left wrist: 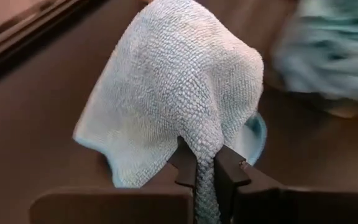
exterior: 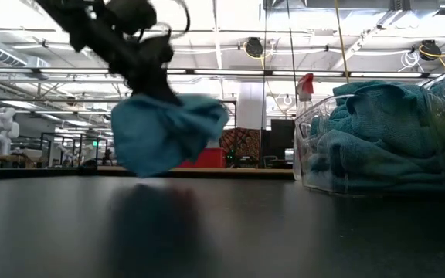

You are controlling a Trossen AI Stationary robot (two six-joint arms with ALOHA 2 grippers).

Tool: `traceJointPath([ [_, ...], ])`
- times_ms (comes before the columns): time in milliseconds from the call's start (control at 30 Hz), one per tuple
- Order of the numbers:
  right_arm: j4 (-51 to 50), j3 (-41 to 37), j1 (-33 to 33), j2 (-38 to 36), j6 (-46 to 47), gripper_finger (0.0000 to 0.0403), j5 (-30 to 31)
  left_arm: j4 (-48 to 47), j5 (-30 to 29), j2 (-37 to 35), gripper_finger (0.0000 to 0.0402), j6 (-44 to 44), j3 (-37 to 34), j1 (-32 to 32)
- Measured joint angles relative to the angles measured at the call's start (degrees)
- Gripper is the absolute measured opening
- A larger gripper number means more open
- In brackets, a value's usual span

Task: Sort microfiber towel by color & place in baskets
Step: Put the blue towel into the top transparent bin

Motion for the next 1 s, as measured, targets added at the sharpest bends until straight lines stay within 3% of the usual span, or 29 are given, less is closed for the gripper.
traceJointPath([
  [200,0.2,0.0,-4.0,0.0,-0.5,0.0176,2.1,1.0,-2.5,0.2,0.0018,4.0,5.5,-11.2],
  [400,2.6,0.0,-8.5,0.0,-3.1,0.0244,2.0,1.5,-6.3,0.8,0.0018,8.6,10.7,-20.0],
  [633,11.6,0.0,-13.7,0.0,-13.2,0.0310,2.1,1.5,-6.8,5.8,0.0018,15.8,16.6,-26.7],
  [800,18.0,0.0,-16.8,0.0,-19.3,0.0318,1.3,1.6,-6.9,11.8,0.0018,20.6,21.5,-29.7],
  [1000,20.3,0.0,-19.6,0.0,-21.7,0.0318,-5.2,1.7,-7.0,17.7,0.0018,25.1,27.7,-32.0],
])
